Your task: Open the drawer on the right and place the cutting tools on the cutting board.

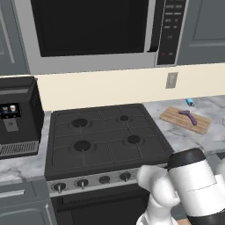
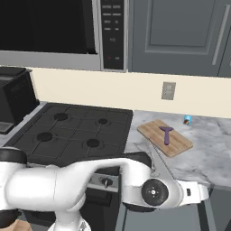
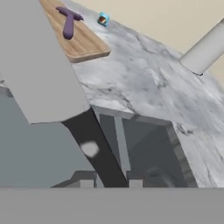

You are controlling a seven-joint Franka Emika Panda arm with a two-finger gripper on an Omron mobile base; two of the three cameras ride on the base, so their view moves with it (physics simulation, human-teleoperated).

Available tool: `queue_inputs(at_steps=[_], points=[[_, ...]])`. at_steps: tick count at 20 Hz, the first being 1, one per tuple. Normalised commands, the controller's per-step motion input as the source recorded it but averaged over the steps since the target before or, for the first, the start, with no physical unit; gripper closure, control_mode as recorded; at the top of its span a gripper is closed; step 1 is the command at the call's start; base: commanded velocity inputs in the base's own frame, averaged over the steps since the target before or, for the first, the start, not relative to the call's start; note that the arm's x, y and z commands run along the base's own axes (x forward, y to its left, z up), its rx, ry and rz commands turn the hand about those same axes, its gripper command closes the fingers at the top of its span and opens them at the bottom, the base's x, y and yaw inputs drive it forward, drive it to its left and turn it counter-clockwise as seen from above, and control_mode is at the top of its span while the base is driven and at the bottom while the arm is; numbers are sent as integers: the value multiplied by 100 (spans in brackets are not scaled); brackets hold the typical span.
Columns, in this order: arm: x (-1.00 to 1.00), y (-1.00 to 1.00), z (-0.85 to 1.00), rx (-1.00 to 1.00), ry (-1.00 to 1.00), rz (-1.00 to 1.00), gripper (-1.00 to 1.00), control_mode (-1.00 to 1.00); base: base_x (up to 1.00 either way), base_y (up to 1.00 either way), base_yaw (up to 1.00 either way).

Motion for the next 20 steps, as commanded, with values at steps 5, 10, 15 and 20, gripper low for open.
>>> queue_inputs(at_steps=[5, 10, 15, 20], points=[[95, 79, 52, -8, 6, -1, 100, -100, 0, 0, 0], [100, 77, 31, -3, 9, -1, 100, -100, 0, 0, 0], [88, 52, 9, -1, 13, 0, 100, -100, 0, 0, 0], [4, 6, 0, 1, 3, 0, 100, -100, 0, 0, 0]])
